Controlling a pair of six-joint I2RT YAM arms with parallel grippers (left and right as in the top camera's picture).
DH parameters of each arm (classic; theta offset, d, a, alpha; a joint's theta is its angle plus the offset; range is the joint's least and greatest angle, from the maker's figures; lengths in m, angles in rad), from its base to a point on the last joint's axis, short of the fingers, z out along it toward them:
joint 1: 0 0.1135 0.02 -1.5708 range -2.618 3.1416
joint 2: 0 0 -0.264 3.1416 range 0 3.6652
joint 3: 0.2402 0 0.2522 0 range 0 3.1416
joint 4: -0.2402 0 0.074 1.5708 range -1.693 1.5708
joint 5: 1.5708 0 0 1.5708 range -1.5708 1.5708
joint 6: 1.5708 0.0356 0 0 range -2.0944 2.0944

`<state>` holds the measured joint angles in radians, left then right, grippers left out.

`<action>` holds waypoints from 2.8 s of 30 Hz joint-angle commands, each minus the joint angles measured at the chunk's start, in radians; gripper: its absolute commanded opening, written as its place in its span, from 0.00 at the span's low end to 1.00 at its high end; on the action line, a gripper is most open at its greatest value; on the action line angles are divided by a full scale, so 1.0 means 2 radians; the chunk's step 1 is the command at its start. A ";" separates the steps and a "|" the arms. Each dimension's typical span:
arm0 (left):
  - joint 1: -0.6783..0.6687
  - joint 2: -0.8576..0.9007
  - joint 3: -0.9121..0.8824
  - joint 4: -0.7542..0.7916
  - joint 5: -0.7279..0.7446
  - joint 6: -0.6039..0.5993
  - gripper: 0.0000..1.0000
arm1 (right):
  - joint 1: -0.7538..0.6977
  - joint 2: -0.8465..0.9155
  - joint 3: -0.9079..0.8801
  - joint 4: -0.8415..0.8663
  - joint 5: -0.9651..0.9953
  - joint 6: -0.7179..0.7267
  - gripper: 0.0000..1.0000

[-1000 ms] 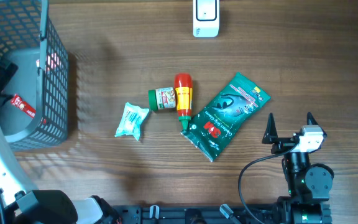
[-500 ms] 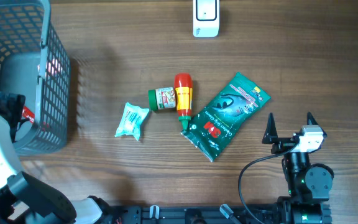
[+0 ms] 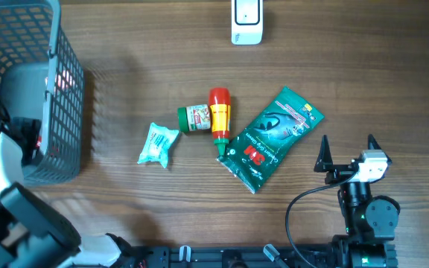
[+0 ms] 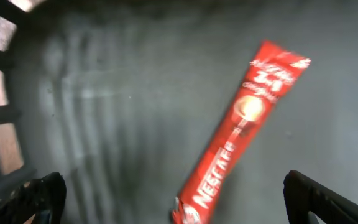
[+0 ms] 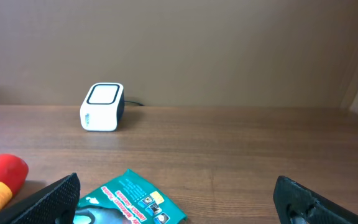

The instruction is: Scan the item barcode

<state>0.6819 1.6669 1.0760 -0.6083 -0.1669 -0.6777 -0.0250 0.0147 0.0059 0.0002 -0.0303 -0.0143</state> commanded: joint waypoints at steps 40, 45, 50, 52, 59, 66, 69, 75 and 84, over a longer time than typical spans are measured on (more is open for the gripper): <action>0.003 0.018 0.047 0.057 0.194 0.148 0.04 | 0.003 -0.002 0.000 0.001 -0.008 -0.006 1.00; 0.003 -0.003 0.047 0.056 0.193 0.137 0.04 | 0.003 -0.002 0.000 0.001 -0.008 -0.006 1.00; 0.003 -0.006 0.047 0.055 0.188 0.137 0.11 | 0.003 -0.002 0.000 0.001 -0.008 -0.006 1.00; 0.003 -0.003 0.047 0.056 0.187 0.137 0.67 | 0.003 -0.002 0.000 0.001 -0.008 -0.006 1.00; 0.000 0.029 0.047 0.065 0.107 0.138 0.68 | 0.003 -0.002 0.000 0.001 -0.008 -0.006 1.00; -0.001 0.092 0.047 0.085 0.103 0.140 0.72 | 0.003 -0.002 0.000 0.001 -0.008 -0.006 1.00; -0.006 0.113 0.047 0.090 0.105 0.141 0.82 | 0.003 -0.002 0.000 0.001 -0.008 -0.006 1.00; -0.012 0.137 0.047 0.101 0.105 0.141 0.72 | 0.003 -0.002 0.000 0.001 -0.008 -0.006 1.00; -0.014 0.169 0.047 0.112 0.099 0.168 0.92 | 0.003 -0.002 0.000 0.001 -0.008 -0.006 1.00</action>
<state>0.6540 1.8977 1.2022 -0.3683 0.0227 -0.3870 -0.0250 0.0147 0.0059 0.0002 -0.0303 -0.0174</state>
